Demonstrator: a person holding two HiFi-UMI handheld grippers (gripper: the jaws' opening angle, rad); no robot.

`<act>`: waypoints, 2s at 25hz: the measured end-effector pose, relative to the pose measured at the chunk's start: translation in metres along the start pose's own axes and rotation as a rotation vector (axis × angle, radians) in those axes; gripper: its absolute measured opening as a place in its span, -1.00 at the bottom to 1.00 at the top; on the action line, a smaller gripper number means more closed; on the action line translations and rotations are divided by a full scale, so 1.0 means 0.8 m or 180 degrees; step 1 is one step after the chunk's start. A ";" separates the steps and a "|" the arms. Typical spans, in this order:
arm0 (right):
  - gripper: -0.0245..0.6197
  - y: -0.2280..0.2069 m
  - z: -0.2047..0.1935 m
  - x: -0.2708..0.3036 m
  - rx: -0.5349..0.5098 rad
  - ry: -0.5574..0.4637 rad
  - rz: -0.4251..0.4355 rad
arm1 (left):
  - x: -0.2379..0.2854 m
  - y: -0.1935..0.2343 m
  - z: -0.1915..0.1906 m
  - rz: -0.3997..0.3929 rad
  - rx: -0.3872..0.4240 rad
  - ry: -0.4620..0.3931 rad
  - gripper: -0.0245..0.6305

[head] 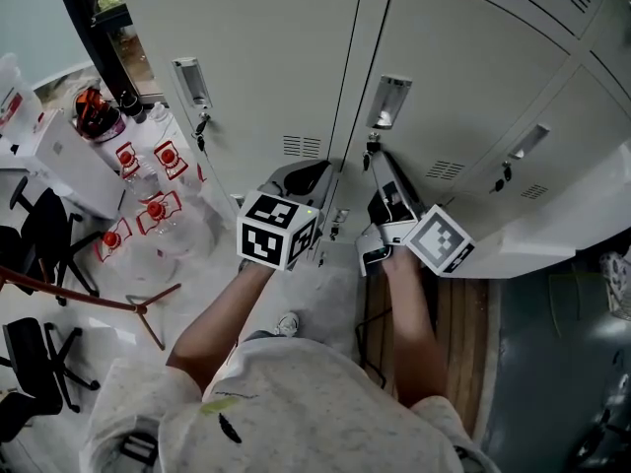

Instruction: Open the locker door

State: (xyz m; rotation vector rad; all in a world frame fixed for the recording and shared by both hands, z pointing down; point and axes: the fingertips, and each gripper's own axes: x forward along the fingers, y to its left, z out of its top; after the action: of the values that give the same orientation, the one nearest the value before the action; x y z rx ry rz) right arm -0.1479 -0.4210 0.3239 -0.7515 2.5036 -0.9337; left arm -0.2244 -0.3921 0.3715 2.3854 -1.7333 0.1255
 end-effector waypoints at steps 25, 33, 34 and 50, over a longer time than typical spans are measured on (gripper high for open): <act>-0.81 -0.025 -0.003 0.024 0.1083 -0.0230 0.0033 | -0.009 0.029 -0.006 -0.0014 -0.0010 0.0024 -0.91; -0.80 -0.027 -0.005 0.019 0.1258 -0.0262 0.0047 | -0.010 0.022 -0.004 0.0007 -0.0024 0.0017 -0.91; -0.80 -0.027 -0.005 0.018 0.1269 -0.0260 0.0053 | -0.011 0.020 -0.004 0.0012 -0.0027 0.0013 -0.91; -0.80 -0.016 -0.011 -0.012 0.1323 -0.0094 0.0186 | -0.028 -0.015 -0.006 0.0157 -0.0033 -0.0009 -0.91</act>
State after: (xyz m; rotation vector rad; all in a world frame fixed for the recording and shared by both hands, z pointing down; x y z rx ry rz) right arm -0.1399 -0.4191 0.3401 -0.5484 2.1835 -1.3499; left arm -0.2196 -0.3663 0.3708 2.3374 -1.7904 0.1201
